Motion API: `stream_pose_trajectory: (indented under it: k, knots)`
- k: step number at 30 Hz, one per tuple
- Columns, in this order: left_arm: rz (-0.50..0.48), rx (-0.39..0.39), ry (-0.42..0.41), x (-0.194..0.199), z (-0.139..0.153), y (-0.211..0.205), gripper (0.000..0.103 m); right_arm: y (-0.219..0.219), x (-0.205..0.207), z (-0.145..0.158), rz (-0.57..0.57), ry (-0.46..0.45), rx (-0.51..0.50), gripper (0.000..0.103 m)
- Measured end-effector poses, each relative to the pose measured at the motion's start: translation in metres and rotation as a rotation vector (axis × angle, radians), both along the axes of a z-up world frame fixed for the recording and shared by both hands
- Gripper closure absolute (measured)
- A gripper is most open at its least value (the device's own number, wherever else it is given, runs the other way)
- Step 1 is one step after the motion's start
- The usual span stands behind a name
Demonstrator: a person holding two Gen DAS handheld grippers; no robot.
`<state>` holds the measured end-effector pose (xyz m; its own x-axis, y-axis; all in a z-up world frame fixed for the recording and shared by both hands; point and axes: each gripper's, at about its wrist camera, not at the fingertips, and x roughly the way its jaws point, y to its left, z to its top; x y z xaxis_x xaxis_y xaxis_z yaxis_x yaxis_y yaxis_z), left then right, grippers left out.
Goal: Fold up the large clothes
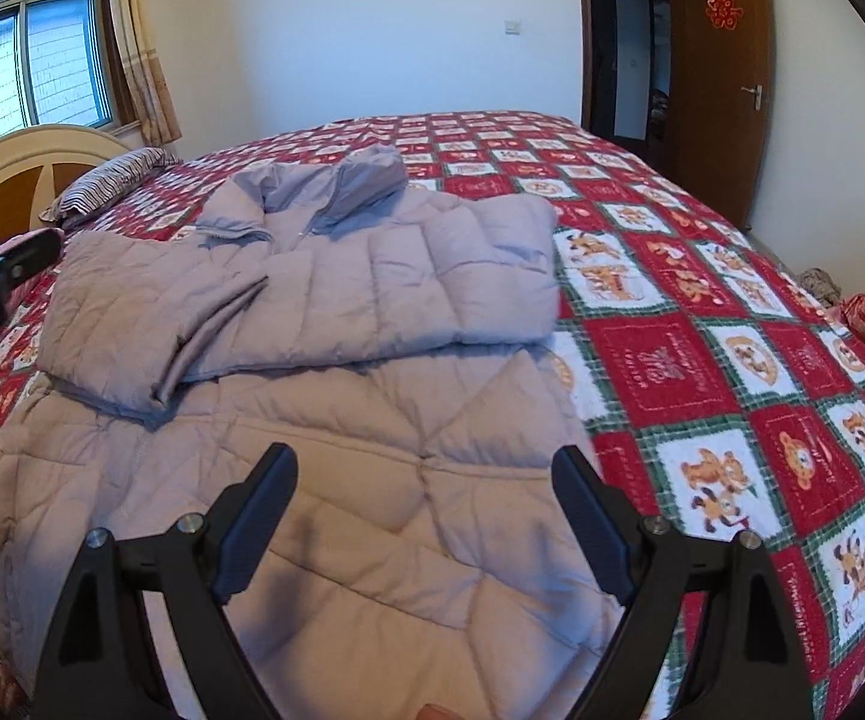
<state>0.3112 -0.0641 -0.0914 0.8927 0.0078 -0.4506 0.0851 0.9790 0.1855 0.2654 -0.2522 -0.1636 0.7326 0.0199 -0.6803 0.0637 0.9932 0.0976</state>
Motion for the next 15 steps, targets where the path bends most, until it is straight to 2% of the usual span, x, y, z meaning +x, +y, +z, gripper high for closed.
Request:
stream_pose_trajectory:
  k: [2,5,10,15]
  knots:
    - [0.076,-0.005,0.012,0.007,-0.006,0.033,0.011,0.008,0.004,0.007,0.02,-0.006,0.02,0.014]
    - [0.243,-0.002,0.076,0.023,-0.03,0.096,0.011,0.024,0.011,0.017,0.06,-0.019,0.056,0.014]
    - [0.479,-0.051,0.223,0.036,-0.082,0.182,0.011,0.061,0.039,0.021,0.141,0.012,0.155,0.014]
    - [0.559,-0.124,0.313,0.029,-0.123,0.211,0.011,0.095,0.079,-0.006,0.173,0.134,0.252,0.017]
